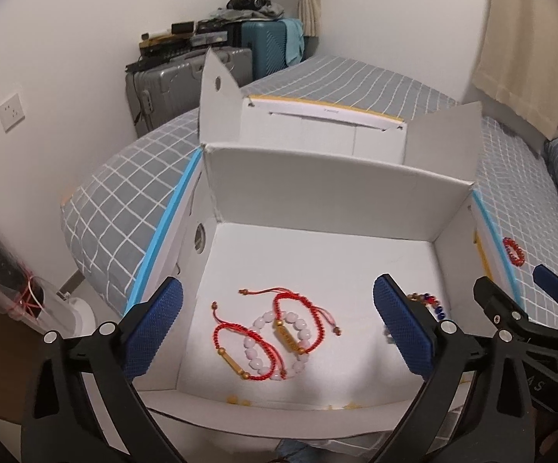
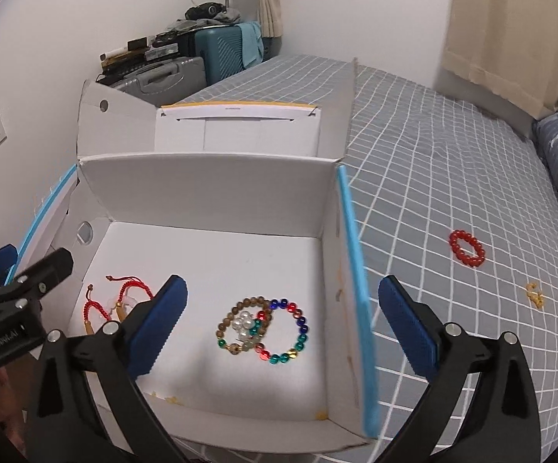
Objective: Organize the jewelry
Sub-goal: 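Move left tool to red bead bracelet while right tool reaches yellow bead bracelet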
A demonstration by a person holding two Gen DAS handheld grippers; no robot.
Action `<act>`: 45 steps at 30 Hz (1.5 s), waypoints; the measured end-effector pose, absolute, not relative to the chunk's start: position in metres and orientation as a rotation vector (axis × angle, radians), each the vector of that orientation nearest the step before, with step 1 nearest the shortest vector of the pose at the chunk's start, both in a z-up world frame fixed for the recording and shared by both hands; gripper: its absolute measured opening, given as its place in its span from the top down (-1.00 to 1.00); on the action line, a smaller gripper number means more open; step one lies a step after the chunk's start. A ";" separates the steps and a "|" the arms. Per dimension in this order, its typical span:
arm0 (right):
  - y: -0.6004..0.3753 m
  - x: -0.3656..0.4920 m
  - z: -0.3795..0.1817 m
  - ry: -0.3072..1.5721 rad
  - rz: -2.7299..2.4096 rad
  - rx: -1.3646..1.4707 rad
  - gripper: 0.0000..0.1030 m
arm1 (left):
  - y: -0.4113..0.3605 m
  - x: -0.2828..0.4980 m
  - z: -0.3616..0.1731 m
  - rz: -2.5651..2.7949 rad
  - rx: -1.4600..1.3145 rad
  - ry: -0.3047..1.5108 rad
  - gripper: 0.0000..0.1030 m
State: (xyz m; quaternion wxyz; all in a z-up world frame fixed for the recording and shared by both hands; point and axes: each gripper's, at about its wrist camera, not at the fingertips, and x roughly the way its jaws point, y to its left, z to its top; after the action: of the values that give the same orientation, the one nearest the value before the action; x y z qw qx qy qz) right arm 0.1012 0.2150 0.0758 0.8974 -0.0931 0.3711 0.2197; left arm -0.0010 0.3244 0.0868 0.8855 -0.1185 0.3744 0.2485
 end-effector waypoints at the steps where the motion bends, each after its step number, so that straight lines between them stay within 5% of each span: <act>1: 0.210 0.100 0.078 0.765 0.449 -0.191 -0.85 | 0.321 -0.001 0.089 0.512 -0.243 0.774 -0.89; 24: -0.001 0.140 0.105 0.763 0.167 -0.084 -0.85 | 0.142 0.096 0.105 0.217 -0.130 0.759 -0.89; 45: -0.140 0.310 -0.026 0.945 0.031 -0.035 -0.85 | 0.027 0.333 -0.030 0.098 -0.063 0.967 -0.88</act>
State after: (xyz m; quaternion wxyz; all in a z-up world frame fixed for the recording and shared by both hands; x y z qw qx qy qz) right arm 0.3099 -0.1404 -0.0256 0.8901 -0.0168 0.4552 0.0148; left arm 0.3331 0.0267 -0.0304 0.8837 -0.0305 0.4647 0.0473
